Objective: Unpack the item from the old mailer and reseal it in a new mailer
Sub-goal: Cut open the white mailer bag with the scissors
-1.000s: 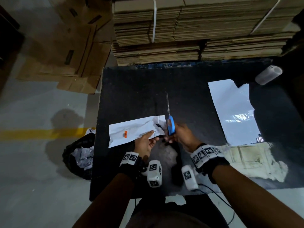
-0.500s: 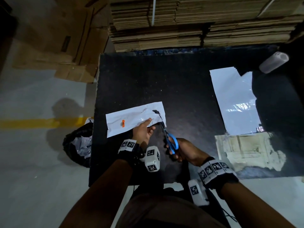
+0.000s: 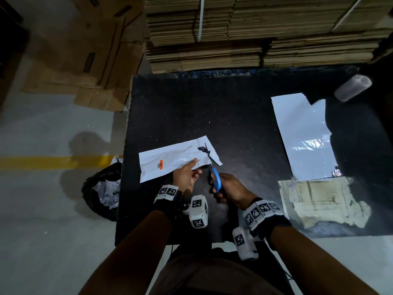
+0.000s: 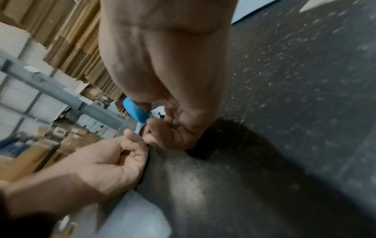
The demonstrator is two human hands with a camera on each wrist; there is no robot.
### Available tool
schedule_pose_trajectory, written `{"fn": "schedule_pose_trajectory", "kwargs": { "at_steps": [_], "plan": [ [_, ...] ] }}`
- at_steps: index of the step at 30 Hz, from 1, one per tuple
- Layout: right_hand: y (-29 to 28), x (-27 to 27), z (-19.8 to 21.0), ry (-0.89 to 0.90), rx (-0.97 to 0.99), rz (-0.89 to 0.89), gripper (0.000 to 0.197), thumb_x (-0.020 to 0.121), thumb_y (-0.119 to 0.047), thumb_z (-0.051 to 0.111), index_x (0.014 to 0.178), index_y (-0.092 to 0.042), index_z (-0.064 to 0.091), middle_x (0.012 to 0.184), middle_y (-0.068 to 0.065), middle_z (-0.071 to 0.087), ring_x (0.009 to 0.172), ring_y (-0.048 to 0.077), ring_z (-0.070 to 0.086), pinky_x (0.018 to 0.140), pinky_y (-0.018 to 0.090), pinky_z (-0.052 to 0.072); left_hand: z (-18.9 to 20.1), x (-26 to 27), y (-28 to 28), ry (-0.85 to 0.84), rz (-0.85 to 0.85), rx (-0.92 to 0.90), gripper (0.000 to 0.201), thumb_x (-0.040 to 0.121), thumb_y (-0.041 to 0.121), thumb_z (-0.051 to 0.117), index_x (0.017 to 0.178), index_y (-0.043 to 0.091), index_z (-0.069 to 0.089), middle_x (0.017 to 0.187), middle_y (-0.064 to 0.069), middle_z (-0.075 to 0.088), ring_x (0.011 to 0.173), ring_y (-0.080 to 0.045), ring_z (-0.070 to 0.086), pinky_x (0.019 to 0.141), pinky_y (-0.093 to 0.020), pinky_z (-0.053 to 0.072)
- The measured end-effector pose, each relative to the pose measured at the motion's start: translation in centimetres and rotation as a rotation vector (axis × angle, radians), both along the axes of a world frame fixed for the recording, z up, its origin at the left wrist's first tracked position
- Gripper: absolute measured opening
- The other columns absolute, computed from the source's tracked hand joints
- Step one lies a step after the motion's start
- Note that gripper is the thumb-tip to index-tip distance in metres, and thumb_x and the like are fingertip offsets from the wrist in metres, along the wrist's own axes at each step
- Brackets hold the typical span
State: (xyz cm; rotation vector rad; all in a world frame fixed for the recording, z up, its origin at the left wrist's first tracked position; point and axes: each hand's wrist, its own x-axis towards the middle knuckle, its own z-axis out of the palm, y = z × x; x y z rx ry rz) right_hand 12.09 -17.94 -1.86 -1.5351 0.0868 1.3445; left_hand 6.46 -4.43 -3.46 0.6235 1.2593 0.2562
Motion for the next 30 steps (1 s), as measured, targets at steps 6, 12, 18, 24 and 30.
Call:
{"fn": "schedule_pose_trajectory", "kwargs": {
  "at_steps": [6,12,18,24,30],
  "plan": [
    [0.4,0.7,0.2,0.027,-0.040,0.045,0.035,0.088,-0.046,0.056,0.084,-0.011,0.052,0.062,0.008,0.052,0.043,0.014,0.036,0.042,0.019,0.027,0.0,-0.1,0.0,0.013,-0.021,0.012,0.005,0.084,0.007,0.069,0.087,0.004,0.066,0.075,-0.005,0.068,0.042,-0.010,0.053,0.042,-0.018,0.040],
    [0.5,1.3,0.4,-0.026,-0.054,0.053,0.029,0.093,-0.039,0.055,0.087,-0.010,0.052,0.060,0.008,0.050,0.040,0.013,0.034,0.039,0.016,0.025,0.0,0.0,0.1,0.021,-0.020,0.003,0.003,0.084,0.006,0.069,0.084,0.005,0.067,0.073,-0.004,0.069,0.041,-0.010,0.053,0.042,-0.018,0.040],
    [1.2,2.1,0.4,-0.037,-0.094,0.089,0.032,0.092,-0.041,0.055,0.087,-0.010,0.051,0.059,0.007,0.050,0.040,0.012,0.033,0.038,0.016,0.025,-0.1,-0.2,0.1,0.008,-0.029,0.009,0.003,0.085,0.006,0.068,0.085,0.005,0.066,0.070,-0.004,0.068,0.040,-0.009,0.052,0.042,-0.018,0.040],
    [1.4,2.5,0.5,-0.059,-0.127,0.125,0.035,0.089,-0.045,0.058,0.087,-0.010,0.052,0.059,0.006,0.052,0.041,0.013,0.035,0.039,0.017,0.026,0.0,-0.1,0.1,0.009,-0.027,0.014,0.003,0.084,0.006,0.069,0.083,0.006,0.066,0.066,-0.002,0.069,0.040,-0.010,0.052,0.042,-0.019,0.039],
    [2.0,3.3,0.8,-0.103,-0.154,0.158,0.032,0.093,-0.041,0.055,0.089,-0.009,0.052,0.061,0.006,0.053,0.040,0.011,0.035,0.037,0.016,0.027,0.2,-0.3,0.0,0.012,-0.020,0.011,0.004,0.084,0.005,0.069,0.086,0.006,0.066,0.067,-0.003,0.068,0.041,-0.010,0.052,0.041,-0.019,0.039]
  ]
}}
